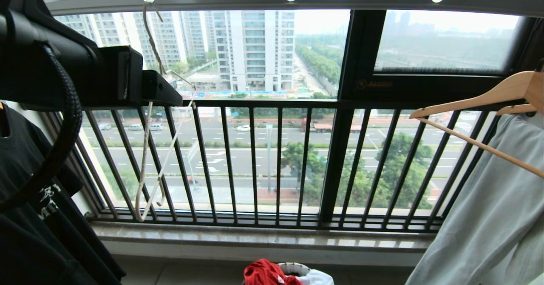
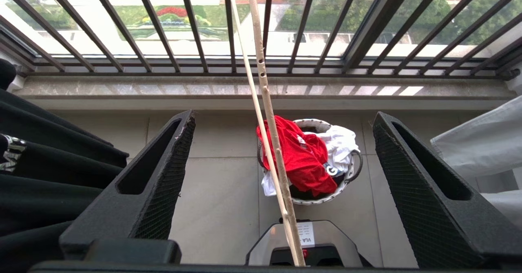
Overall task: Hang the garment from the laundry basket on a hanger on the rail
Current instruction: Pick up the clothes rack on the clothesline
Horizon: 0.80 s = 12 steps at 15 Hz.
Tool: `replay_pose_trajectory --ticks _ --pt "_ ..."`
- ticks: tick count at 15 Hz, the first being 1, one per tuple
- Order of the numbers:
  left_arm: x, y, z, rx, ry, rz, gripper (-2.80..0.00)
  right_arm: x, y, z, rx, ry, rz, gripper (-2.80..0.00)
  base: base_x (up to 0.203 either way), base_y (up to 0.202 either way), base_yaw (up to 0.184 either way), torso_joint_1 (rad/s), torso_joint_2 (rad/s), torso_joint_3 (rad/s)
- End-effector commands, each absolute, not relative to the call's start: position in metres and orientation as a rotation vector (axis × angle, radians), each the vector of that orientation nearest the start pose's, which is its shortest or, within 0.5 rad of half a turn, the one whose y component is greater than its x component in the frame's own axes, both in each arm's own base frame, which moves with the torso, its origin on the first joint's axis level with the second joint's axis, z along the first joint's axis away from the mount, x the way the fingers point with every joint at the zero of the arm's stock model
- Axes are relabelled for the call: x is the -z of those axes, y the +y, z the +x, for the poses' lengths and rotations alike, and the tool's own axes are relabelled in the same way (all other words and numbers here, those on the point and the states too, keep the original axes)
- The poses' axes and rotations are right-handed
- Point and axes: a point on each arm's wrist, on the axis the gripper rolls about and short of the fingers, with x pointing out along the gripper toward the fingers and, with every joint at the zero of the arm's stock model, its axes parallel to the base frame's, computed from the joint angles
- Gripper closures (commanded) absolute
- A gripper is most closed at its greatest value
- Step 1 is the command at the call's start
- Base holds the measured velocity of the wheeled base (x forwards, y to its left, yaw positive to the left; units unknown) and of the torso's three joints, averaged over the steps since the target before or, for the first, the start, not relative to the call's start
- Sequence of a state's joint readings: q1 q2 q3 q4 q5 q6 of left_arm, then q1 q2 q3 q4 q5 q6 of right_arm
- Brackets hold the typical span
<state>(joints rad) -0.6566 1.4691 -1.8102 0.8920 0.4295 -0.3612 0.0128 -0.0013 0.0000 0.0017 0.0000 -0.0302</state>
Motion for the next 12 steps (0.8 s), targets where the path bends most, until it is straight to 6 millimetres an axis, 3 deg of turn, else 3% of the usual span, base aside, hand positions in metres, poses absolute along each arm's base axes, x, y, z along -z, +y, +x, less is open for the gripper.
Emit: replay_pose_trajectory --ticks 1,12 --pt "-0.368 -0.119 0.172 0.077 0.516 -0.038 -2.80 -0.075 0.000 -0.023 -0.013 0.001 -0.030 0.00 0.000 0.000 0.000 0.000 0.00 0.000" --pt "-0.359 -0.137 0.200 -0.053 0.473 0.010 -2.80 -0.075 0.000 -0.023 -0.014 0.001 -0.031 0.00 0.000 0.000 0.000 0.000 0.00 0.000"
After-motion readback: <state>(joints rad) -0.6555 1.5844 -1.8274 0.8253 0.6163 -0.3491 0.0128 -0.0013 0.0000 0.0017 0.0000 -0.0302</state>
